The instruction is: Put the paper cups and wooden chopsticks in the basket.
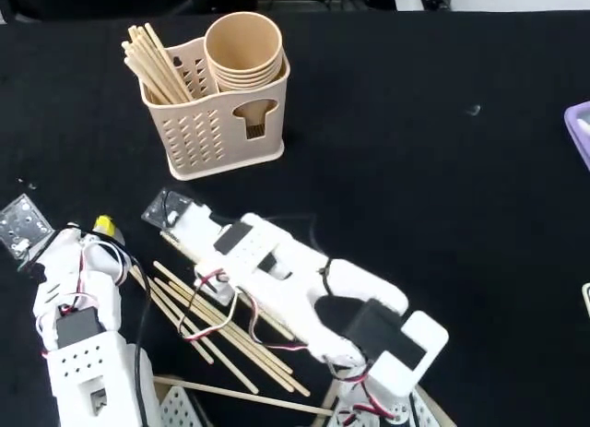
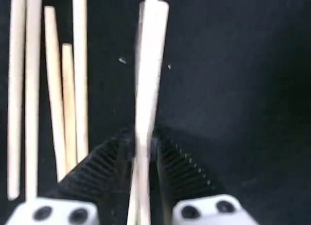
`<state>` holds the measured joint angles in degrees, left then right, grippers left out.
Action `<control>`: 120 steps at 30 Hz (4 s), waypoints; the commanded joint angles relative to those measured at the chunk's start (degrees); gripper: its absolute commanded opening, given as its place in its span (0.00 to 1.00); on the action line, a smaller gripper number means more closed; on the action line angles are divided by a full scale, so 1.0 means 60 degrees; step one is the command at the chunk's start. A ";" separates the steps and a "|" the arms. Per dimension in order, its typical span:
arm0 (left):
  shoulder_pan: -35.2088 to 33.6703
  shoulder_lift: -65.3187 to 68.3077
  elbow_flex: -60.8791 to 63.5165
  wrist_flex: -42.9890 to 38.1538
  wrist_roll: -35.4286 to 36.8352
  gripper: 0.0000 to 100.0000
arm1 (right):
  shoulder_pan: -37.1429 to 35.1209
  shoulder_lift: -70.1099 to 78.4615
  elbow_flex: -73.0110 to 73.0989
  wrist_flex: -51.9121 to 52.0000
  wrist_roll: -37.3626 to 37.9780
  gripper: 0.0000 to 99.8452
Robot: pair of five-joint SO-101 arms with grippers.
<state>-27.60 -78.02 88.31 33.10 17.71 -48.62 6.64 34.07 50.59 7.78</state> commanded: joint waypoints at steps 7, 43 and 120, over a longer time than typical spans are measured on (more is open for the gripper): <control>-0.0095 -0.0029 -0.0081 -0.0147 -0.0103 0.15 | 0.1465 -0.4579 -0.0154 0.1875 0.0908 0.01; -0.0095 -0.0029 -0.0081 -0.0161 -0.0103 0.15 | 0.2608 0.0505 -0.8168 -0.6828 -0.0850 0.02; -0.0125 -0.0029 -0.0110 -0.0176 -0.0103 0.15 | 0.1670 -0.7758 0.2454 -0.1040 0.1187 0.01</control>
<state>-27.87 -78.02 88.31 33.10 17.71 -39.91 -34.42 55.25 44.18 14.55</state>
